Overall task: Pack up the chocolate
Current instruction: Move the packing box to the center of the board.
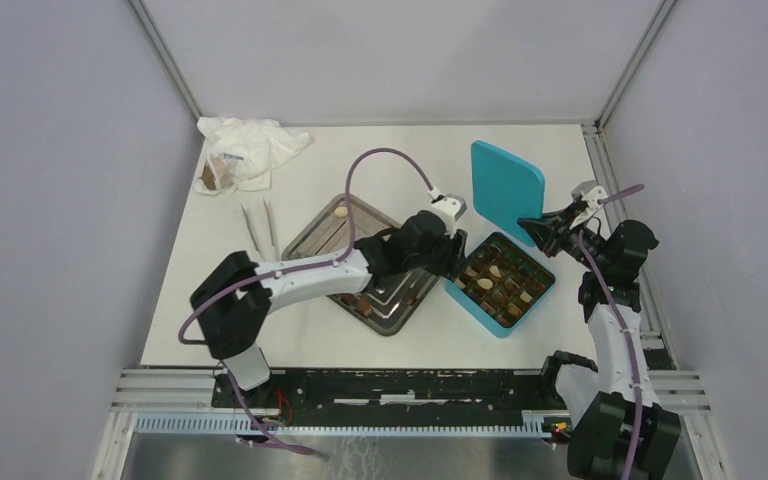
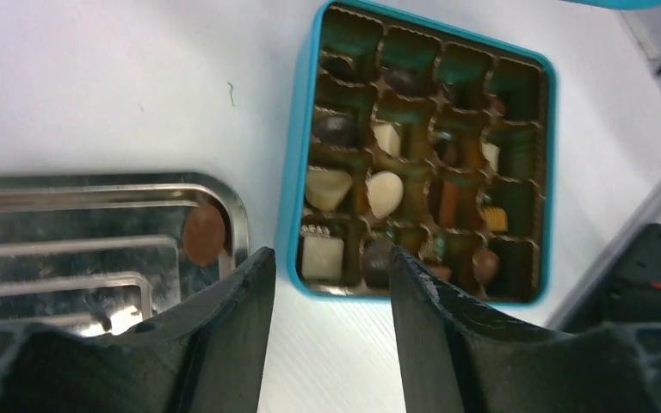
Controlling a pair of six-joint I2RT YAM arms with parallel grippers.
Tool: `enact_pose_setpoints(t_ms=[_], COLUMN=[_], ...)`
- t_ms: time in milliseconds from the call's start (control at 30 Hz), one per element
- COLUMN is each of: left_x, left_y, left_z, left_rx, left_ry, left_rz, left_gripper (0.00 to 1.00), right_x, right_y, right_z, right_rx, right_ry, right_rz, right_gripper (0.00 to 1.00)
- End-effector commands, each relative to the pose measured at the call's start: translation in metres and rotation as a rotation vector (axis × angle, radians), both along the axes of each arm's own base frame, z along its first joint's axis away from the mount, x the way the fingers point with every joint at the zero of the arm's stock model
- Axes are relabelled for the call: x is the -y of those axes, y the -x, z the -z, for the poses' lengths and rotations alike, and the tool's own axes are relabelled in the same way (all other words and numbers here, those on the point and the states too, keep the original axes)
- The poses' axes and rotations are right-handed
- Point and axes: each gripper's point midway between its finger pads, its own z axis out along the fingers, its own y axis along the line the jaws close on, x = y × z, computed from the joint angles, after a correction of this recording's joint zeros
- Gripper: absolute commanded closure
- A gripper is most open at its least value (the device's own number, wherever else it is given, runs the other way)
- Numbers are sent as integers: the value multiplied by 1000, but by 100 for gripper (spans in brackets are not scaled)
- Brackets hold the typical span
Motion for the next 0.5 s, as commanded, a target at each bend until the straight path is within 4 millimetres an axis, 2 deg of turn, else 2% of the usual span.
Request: enact_pose_setpoints(t_ms=[0,133,267,467], left_x=[4,9,14,31], left_y=[-24,-42,-50,-39], left_z=[30,47,57,67], left_rx=[49,29,-18,-104], left_ry=[-236,-321,-323,-258], left_rz=[30,37,68,157], left_gripper=[44,50,51,53], right_x=[11,16,20,21], right_y=[-1,-2,-4,-5], right_z=[-13,-12,-9,-8], right_rx=[29,13,-3,-10], right_ry=[-31,-35,-31,-33], right_rz=[24,37,49,50], right_gripper=[100,100,100,100])
